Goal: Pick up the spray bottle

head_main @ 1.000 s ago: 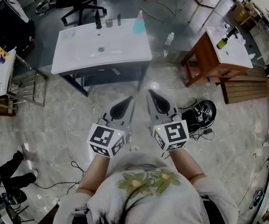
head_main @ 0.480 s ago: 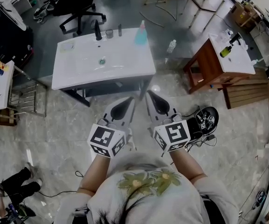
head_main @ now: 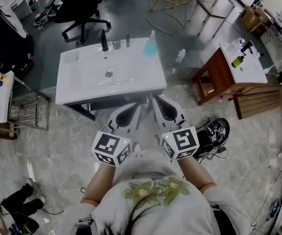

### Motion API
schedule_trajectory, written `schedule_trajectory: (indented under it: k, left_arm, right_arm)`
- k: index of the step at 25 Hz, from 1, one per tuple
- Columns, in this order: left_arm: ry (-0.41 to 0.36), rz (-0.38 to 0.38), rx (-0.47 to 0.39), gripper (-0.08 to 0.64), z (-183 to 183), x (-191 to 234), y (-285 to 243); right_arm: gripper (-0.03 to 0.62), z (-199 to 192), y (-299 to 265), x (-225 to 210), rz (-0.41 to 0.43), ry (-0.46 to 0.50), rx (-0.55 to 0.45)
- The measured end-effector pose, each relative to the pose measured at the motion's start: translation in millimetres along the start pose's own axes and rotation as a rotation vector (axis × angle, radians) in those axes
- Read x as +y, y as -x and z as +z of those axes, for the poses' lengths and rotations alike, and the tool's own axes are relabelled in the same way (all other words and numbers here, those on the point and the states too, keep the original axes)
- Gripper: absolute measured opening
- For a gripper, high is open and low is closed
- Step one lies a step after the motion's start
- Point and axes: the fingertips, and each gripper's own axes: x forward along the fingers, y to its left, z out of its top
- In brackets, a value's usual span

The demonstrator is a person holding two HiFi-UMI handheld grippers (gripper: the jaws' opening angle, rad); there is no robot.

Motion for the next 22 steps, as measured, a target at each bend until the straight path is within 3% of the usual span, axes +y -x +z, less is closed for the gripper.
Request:
schedule_trajectory:
  k: [22]
  left_arm:
    - [0.028, -0.035, 0.036, 0.008, -7, 23, -16]
  right_arm:
    - [0.025, -12, -27, 0, -0.009, 0.003, 0.041]
